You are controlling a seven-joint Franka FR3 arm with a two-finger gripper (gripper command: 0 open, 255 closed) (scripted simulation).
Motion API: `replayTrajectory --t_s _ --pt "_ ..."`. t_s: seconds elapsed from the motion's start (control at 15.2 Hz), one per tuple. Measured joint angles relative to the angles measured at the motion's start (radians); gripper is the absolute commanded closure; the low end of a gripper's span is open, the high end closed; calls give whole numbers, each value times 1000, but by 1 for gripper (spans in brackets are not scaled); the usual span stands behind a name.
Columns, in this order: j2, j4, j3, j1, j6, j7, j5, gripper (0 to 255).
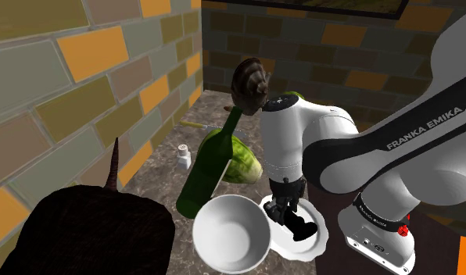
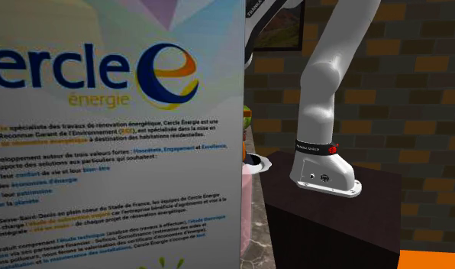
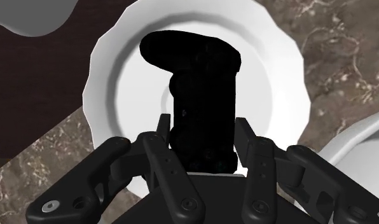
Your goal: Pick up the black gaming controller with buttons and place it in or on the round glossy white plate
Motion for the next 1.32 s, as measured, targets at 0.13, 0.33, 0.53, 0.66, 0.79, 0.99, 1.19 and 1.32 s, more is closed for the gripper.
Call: replayTrajectory --t_s 0.13,0.33,0.53,0.66,0.79,0.99,1.19,1.32 --pt "2 0 1 0 3 0 0 255" --pt "2 0 0 -1 4 1 0 0" --pt "2 -1 1 0 3 0 0 0" --pt "2 -1 1 0 3 0 0 0" --pt "-10 9 -6 -2 -18 -2 -4 0" --pt "-67 61 -35 -5 -124 -4 -20 0" --pt "-75 81 -41 -7 -153 -2 -27 0" --pt "-77 83 -42 -7 -157 -2 -27 0"
